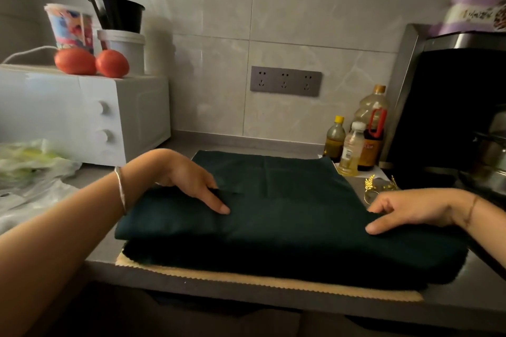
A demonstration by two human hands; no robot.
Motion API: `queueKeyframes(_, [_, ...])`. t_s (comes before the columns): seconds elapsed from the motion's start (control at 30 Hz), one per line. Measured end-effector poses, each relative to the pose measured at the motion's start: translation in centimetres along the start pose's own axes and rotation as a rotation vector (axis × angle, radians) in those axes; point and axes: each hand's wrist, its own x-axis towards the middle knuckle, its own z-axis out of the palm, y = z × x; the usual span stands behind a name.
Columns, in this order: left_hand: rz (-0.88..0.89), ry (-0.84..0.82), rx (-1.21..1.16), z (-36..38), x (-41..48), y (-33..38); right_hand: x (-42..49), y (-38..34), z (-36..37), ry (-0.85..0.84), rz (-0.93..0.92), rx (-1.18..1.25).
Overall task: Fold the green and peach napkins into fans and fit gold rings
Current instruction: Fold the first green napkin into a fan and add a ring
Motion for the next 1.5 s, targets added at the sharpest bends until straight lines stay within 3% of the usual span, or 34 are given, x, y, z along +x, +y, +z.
queueKeyframes(0.2, [0.056,0.327,0.082,-4.4,5.7,-1.0,6.7,0.1,-4.6,0.471,-0.124,-0.161])
queueKeyframes(0.33, [-0.010,0.486,0.176,-6.1,11.5,-3.0,12.9,1.4,-6.8,0.589,-0.154,-0.376])
queueKeyframes(0.53, [-0.104,0.714,0.327,-8.2,17.0,-5.0,19.5,3.1,-9.5,0.781,-0.102,-0.483])
queueKeyframes(1.2, [-0.271,0.875,0.299,-9.3,23.4,-9.2,28.4,6.0,-11.4,1.060,-0.098,-0.423])
queueKeyframes(1.4, [-0.406,0.951,0.373,-8.0,23.3,-8.7,28.2,6.8,-10.2,1.258,0.133,-0.549])
queueKeyframes(1.5, [-0.256,1.018,0.291,-6.5,22.5,-6.3,26.8,5.8,-8.9,1.251,0.161,-0.536])
